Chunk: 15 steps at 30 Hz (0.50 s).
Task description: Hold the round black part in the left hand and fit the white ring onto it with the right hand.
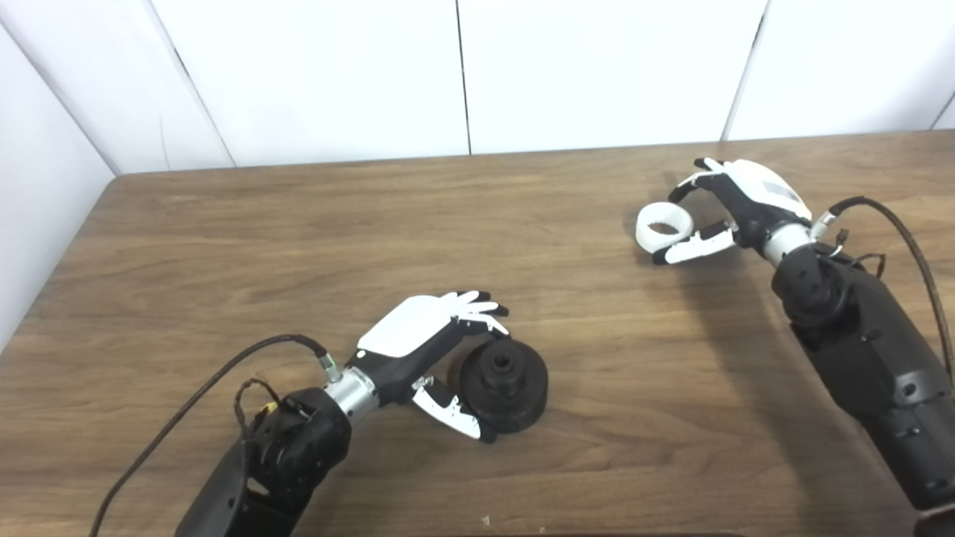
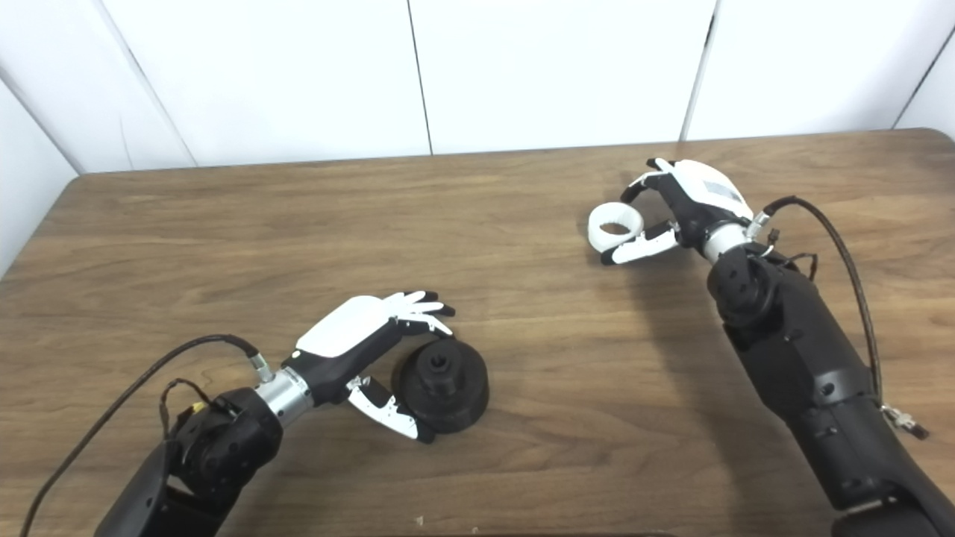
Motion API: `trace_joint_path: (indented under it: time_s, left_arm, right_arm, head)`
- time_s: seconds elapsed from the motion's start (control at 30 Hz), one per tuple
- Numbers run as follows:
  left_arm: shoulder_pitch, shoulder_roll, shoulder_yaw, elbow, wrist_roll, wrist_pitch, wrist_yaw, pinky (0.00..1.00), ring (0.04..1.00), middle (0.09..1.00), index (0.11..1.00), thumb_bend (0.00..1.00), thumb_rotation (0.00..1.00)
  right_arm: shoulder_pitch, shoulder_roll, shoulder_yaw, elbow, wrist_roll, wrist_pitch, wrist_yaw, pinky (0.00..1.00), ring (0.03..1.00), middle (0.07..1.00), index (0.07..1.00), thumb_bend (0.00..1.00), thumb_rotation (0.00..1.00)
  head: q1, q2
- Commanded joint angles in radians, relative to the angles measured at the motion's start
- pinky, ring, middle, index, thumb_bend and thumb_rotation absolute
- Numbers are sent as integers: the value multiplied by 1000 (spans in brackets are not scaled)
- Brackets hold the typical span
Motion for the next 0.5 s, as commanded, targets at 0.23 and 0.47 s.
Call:
trace_joint_path:
  time_s: [0.23,0.47]
  left_arm:
    - [-33,3,10,-12,-1,-11,14,974,970,901,604,823,284]
    - [-32,3,9,-12,1,-14,14,971,972,904,605,818,296]
  right_arm:
    - [-58,-20,-3,8,-8,-14,-1,1000,1000,962,702,973,360]
    - [-57,-2,-17,30,14,-34,-29,1000,1000,952,668,906,327]
  head:
    - [-2,3]
    - [-1,5]
